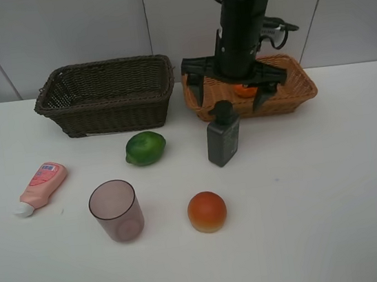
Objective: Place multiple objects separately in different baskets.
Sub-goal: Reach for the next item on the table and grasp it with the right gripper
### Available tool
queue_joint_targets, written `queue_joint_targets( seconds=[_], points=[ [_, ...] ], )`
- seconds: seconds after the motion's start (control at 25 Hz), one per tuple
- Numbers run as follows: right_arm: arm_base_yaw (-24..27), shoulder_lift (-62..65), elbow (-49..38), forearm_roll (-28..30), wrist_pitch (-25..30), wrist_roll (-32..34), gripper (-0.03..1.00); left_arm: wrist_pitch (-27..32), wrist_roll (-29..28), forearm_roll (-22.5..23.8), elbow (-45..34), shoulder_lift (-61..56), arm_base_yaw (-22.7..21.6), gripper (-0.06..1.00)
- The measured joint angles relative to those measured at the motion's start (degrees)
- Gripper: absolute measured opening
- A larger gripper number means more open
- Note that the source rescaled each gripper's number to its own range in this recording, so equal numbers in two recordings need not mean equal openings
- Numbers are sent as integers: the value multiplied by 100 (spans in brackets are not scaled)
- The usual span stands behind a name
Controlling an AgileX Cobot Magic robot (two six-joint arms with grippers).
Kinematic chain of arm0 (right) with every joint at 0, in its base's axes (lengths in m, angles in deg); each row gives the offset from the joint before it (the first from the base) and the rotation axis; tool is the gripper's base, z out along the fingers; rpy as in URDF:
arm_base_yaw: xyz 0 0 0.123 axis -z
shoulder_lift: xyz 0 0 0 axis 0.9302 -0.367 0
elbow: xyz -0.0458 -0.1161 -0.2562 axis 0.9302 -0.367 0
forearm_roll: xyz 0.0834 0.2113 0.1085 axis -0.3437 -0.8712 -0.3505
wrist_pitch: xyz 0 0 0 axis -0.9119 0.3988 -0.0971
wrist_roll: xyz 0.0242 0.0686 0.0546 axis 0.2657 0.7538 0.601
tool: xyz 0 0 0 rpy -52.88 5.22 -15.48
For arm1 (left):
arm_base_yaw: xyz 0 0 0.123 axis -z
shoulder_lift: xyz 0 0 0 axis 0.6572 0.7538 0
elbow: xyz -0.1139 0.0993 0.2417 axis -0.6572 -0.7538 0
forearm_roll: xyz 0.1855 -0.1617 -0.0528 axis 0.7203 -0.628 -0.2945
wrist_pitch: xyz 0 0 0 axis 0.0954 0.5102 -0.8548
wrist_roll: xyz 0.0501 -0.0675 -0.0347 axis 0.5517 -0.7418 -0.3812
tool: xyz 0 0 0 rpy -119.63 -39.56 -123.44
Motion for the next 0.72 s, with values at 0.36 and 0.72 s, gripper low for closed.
queue_joint_targets(
  seconds=[0.36, 0.72],
  points=[
    [0, -86, -193, -164, -281, 144, 100, 0, 0, 0, 0, 0, 0, 100],
    [0, -405, -193, -186, -282, 151, 85, 0, 0, 0, 0, 0, 0, 100]
  ],
)
